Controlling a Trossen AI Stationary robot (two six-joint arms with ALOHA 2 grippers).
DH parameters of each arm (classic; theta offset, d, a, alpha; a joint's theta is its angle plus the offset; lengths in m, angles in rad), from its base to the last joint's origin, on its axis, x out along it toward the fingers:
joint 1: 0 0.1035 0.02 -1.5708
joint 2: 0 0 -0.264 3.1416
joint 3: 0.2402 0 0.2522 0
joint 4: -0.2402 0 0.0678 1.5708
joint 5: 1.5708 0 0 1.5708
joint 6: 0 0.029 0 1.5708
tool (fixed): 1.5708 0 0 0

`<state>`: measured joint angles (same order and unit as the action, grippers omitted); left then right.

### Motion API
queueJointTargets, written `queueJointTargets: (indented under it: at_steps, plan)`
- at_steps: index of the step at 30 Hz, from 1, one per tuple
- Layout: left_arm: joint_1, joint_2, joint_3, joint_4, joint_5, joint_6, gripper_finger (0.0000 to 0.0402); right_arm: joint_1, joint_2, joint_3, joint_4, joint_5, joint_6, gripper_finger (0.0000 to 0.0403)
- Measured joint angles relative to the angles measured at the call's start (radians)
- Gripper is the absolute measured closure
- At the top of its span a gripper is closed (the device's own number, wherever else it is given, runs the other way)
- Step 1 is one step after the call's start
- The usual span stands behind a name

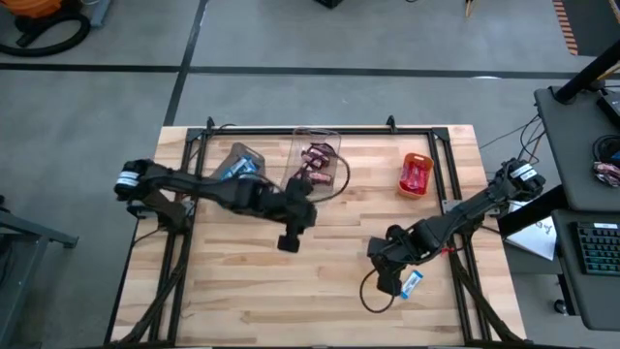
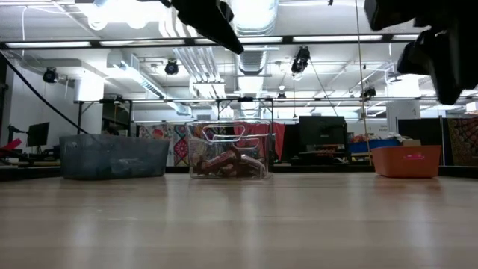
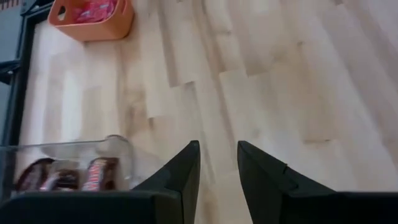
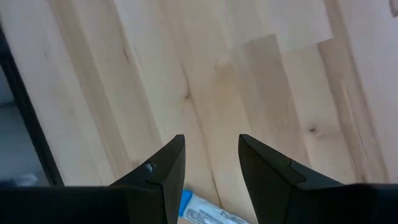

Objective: Sort candy
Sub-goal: Put the blue chocolate into the black bin

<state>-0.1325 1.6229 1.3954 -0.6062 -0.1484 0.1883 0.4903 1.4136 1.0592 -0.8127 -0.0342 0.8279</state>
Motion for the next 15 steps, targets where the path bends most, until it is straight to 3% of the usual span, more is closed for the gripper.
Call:
queueJointTargets:
  at_steps: [7,15]
  plan:
    - [-0.101,-0.068,-0.139,0.108,-0.107,-0.121,0.031,0.07,0.0,0.0,-0.038,-0.003,-0.158,0.0262]
    - [-0.157,-0.089,-0.253,0.248,-0.142,-0.23,0.031,0.177,0.0,-0.016,-0.096,0.002,-0.374,0.0262]
